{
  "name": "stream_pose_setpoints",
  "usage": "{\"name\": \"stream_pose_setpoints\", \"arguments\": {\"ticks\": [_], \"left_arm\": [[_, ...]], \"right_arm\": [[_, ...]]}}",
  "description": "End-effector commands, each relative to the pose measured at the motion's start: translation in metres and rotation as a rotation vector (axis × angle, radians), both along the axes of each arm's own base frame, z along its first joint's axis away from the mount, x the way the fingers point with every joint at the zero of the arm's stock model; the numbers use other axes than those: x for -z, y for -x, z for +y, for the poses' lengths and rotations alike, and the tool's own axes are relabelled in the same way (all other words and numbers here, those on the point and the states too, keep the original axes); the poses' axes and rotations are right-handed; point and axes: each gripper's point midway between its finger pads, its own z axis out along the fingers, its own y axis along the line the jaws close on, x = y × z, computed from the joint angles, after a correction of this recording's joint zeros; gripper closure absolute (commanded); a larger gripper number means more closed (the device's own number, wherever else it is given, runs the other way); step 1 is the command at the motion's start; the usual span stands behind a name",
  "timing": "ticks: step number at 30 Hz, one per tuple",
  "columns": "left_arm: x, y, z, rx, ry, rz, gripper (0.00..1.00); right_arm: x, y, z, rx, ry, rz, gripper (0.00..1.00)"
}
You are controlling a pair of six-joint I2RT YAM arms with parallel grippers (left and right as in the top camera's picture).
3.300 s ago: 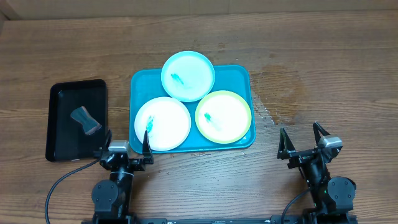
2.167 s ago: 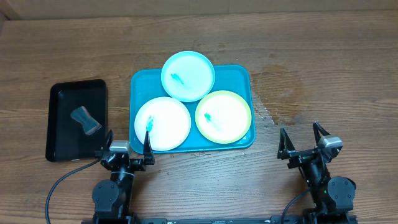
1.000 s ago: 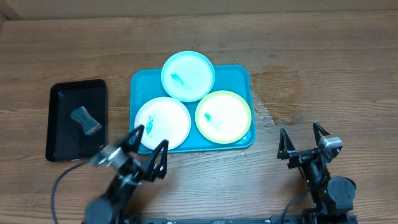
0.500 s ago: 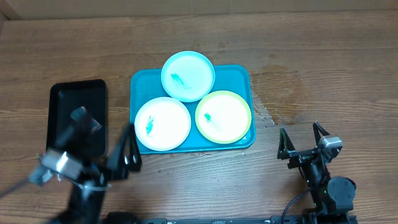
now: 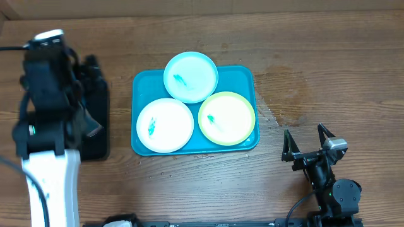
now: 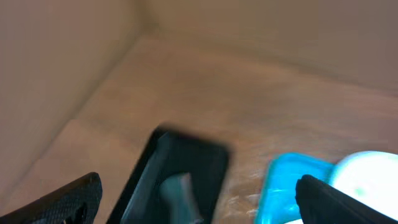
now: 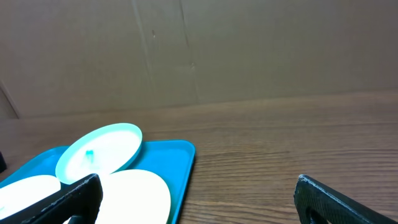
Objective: Clean dirty plates on tray and stack at the side
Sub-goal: 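Move the left gripper to the sponge on the black tray, then grasp the brown-green sponge with the left gripper and lift it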
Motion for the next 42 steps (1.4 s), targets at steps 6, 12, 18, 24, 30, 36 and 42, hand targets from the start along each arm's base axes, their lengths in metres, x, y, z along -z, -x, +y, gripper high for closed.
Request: {"name": "stream_pose_setpoints", "arguments": {"ticks": [6, 12, 18, 24, 30, 36, 42], "left_arm": [[0.082, -0.010, 0.054, -0.156, 0.367, 0.144, 0.00], [0.140, -0.023, 0.063, -0.146, 0.554, 0.251, 0.00], [0.205, -0.027, 0.077, -0.190, 0.610, 0.400, 0.00], [0.254, -0.036, 0.082, -0.159, 0.613, 0.493, 0.02], [0.287, -0.040, 0.096, -0.173, 0.565, 0.544, 0.04], [0.328, -0.031, 0.100, -0.200, 0.558, 0.642, 0.10], [0.350, -0.025, 0.100, -0.214, 0.564, 0.695, 0.41]], "right_arm": [[0.002, 0.000, -0.002, 0.012, -0.001, -0.004, 0.00], [0.002, -0.001, -0.002, 0.012, -0.001, -0.004, 0.00], [0.002, -0.001, -0.002, 0.012, -0.001, -0.004, 0.00], [0.002, 0.000, -0.002, 0.012, -0.001, -0.004, 0.00], [0.002, -0.001, -0.002, 0.012, -0.001, -0.004, 0.00], [0.002, -0.001, -0.002, 0.012, -0.001, -0.004, 0.00], [0.002, -0.001, -0.002, 0.012, -0.001, -0.004, 0.00]]}}
